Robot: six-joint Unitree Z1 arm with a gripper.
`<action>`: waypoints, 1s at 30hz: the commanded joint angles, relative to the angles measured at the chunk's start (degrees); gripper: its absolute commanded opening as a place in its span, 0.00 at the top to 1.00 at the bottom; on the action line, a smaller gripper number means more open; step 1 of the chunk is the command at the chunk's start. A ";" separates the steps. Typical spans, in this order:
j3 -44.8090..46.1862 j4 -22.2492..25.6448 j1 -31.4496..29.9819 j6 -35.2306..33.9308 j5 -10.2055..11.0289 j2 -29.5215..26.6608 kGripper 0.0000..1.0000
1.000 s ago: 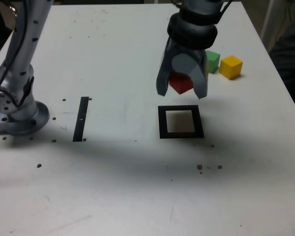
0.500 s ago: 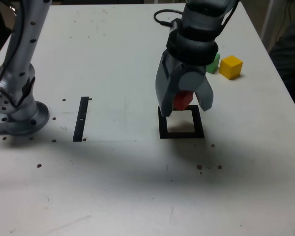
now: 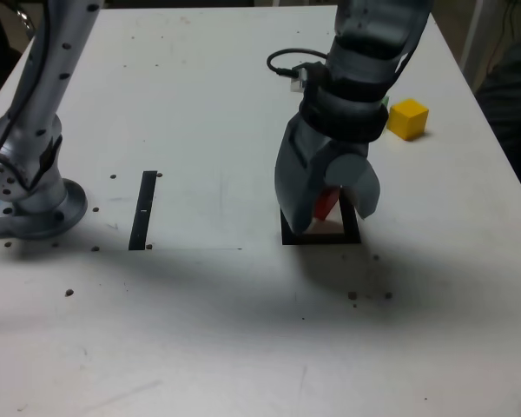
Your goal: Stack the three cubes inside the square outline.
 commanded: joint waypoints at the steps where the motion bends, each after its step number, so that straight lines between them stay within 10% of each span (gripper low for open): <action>1: 0.46 -0.66 0.20 0.17 -0.25 0.92 0.72; 25: 1.15 -2.76 4.06 4.54 -1.02 3.56 0.72; 30: 1.61 -3.74 4.19 6.05 -1.36 3.54 0.41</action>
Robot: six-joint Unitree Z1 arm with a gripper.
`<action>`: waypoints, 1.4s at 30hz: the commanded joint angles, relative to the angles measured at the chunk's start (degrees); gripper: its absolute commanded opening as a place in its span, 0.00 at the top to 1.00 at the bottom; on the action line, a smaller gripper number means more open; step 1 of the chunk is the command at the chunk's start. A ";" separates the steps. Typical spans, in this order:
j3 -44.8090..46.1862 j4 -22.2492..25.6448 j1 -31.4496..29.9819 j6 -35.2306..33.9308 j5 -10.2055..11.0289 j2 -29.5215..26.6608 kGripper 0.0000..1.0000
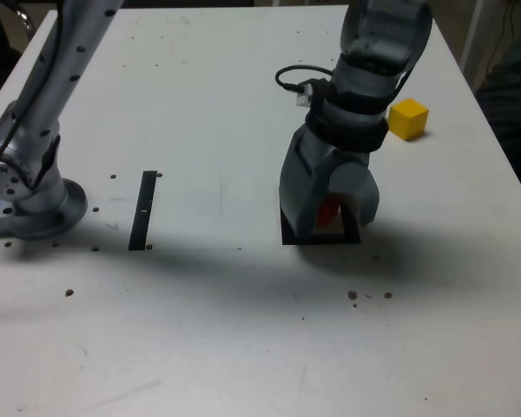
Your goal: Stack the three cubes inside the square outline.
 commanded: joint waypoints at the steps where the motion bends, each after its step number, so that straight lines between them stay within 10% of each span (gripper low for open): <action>1: 0.26 -0.71 0.24 1.13 -0.27 0.27 0.31; 5: 0.44 -1.44 0.32 2.16 -0.39 0.05 0.08; 20: 2.75 -3.32 0.40 2.20 0.09 -2.17 0.01; 42: -2.73 5.06 3.98 9.25 11.06 -10.03 0.00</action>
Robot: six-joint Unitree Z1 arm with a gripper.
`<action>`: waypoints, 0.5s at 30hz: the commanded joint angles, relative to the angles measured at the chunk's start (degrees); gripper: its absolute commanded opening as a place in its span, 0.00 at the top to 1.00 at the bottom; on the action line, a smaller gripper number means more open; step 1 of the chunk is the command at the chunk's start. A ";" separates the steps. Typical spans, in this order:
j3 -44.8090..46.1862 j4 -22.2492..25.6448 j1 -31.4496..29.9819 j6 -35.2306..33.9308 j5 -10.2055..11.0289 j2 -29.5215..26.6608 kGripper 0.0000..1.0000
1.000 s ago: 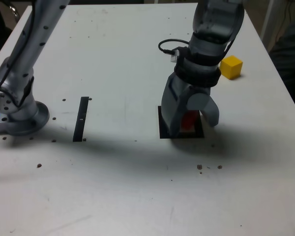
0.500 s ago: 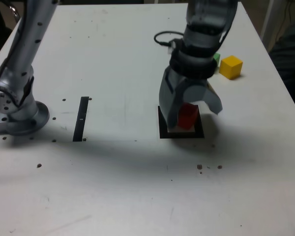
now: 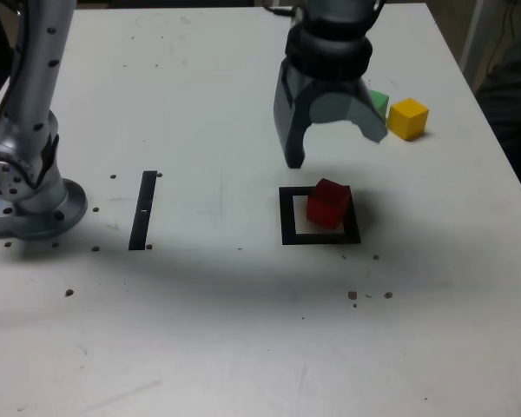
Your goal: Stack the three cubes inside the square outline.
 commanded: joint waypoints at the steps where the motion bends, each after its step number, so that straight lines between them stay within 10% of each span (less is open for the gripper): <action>1: -1.87 0.96 1.11 1.91 0.52 0.30 0.00; 15: -16.45 5.66 6.44 12.95 0.87 7.54 0.00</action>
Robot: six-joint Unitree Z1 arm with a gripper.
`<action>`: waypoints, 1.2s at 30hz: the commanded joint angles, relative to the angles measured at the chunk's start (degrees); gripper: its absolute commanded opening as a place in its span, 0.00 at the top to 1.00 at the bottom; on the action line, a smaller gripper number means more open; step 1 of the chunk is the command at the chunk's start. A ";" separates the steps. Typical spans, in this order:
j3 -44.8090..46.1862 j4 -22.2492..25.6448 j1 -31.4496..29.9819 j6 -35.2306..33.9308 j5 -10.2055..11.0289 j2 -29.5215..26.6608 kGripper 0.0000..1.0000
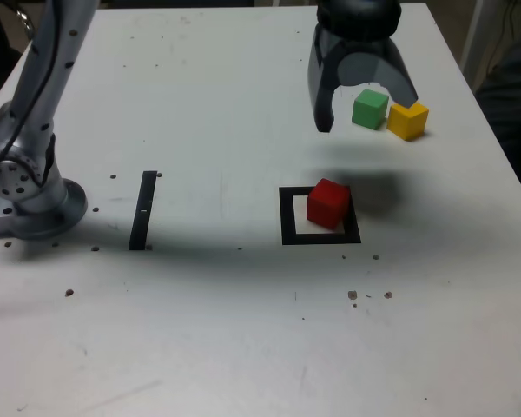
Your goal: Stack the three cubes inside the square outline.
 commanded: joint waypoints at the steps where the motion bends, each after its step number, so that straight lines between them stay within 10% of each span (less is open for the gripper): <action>1: -2.93 0.63 0.65 0.91 -0.13 1.79 0.00; 36: -25.41 2.79 6.17 -1.62 -2.75 18.01 0.00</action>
